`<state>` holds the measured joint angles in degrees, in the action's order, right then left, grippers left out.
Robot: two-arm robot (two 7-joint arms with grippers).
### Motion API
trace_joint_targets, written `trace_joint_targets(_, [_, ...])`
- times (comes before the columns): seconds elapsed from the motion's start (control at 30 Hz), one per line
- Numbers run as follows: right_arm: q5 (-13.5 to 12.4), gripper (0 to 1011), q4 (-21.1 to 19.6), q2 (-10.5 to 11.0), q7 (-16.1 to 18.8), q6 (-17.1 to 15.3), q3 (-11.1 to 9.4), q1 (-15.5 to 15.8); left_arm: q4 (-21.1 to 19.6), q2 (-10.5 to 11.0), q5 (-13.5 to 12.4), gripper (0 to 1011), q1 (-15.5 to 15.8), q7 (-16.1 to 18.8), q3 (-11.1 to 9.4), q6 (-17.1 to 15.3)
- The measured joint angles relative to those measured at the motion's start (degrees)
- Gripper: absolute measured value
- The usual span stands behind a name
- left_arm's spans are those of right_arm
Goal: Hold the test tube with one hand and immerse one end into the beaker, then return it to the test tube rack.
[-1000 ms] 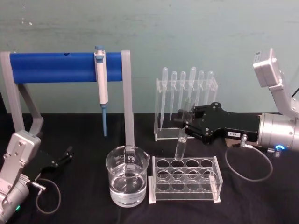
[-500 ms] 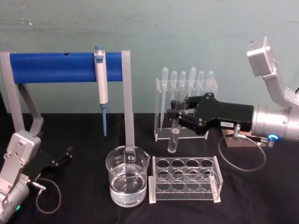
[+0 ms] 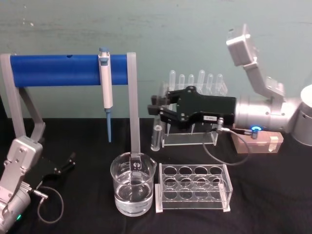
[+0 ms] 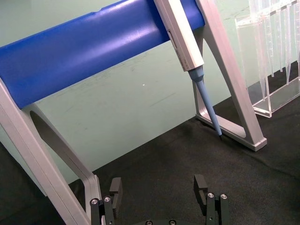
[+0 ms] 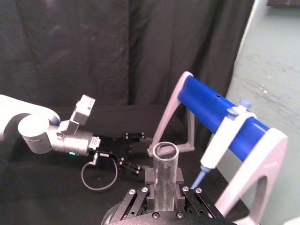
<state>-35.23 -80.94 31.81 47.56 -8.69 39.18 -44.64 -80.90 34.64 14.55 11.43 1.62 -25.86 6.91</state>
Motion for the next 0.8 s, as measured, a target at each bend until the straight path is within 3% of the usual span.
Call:
trace_joint_targets(0.4, [0.1, 225, 4.6, -4.4, 2.1, 2.3, 3.0, -1.9, 0.0, 0.0, 0.0, 1000, 0.0, 0.0, 0.0, 0.0])
trace_joint_targets(0.8, [0.2, 226, 7.9, -6.0, 3.5, 4.3, 4.6, -1.0, 0.0, 0.0, 0.0, 1000, 0.0, 0.0, 0.0, 0.0])
